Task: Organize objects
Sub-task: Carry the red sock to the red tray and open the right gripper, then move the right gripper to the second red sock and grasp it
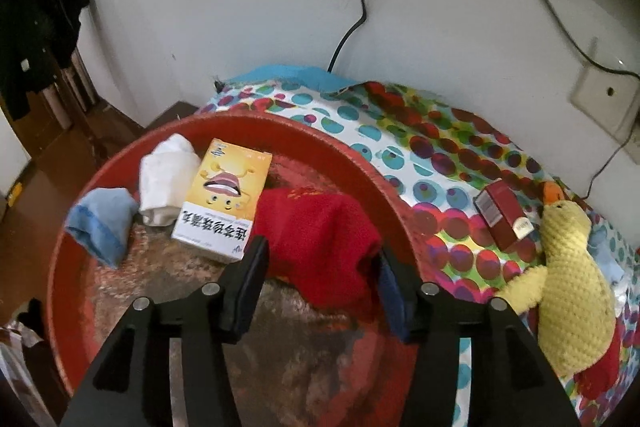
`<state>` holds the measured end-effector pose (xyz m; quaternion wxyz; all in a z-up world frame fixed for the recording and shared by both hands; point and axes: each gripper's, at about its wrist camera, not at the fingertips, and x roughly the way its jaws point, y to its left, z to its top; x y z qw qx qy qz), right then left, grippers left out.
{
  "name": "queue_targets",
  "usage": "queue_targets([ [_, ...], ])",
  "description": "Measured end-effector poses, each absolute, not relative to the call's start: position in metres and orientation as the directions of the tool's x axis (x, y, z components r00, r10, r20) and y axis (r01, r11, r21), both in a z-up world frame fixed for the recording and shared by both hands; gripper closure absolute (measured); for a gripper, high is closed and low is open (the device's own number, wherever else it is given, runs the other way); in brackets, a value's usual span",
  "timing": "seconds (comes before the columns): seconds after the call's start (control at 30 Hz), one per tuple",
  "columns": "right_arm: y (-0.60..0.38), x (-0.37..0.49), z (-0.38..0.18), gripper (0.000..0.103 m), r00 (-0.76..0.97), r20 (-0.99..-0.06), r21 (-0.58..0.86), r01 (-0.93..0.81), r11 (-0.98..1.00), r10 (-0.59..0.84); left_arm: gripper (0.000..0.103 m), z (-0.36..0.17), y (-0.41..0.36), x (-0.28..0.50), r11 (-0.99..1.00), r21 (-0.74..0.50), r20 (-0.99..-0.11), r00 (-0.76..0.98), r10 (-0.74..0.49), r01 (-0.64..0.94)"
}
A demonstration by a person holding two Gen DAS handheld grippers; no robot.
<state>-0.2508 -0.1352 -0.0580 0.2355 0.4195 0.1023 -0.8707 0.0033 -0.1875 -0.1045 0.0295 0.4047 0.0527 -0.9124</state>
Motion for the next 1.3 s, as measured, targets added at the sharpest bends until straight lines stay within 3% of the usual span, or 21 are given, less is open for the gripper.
queue_targets([
  [0.33,-0.043,-0.201,-0.031,0.042,-0.617,-0.734,-0.033,0.45,-0.892,-0.284,0.047,-0.103,-0.163,0.007,-0.999,-0.03,-0.735,-0.678,-0.002,0.036],
  [0.83,0.162,-0.209,-0.075,0.042,-0.645,-0.761,-0.026,0.138,-0.99,-0.07,0.047,-0.117,-0.119,0.013,-0.997,0.044,-0.752,-0.659,0.011,-0.067],
  [1.3,0.165,-0.236,-0.109,0.042,-0.642,-0.759,-0.017,0.184,-0.983,-0.107,0.047,-0.134,-0.1,0.015,-0.99,0.067,-0.778,-0.628,0.028,-0.127],
])
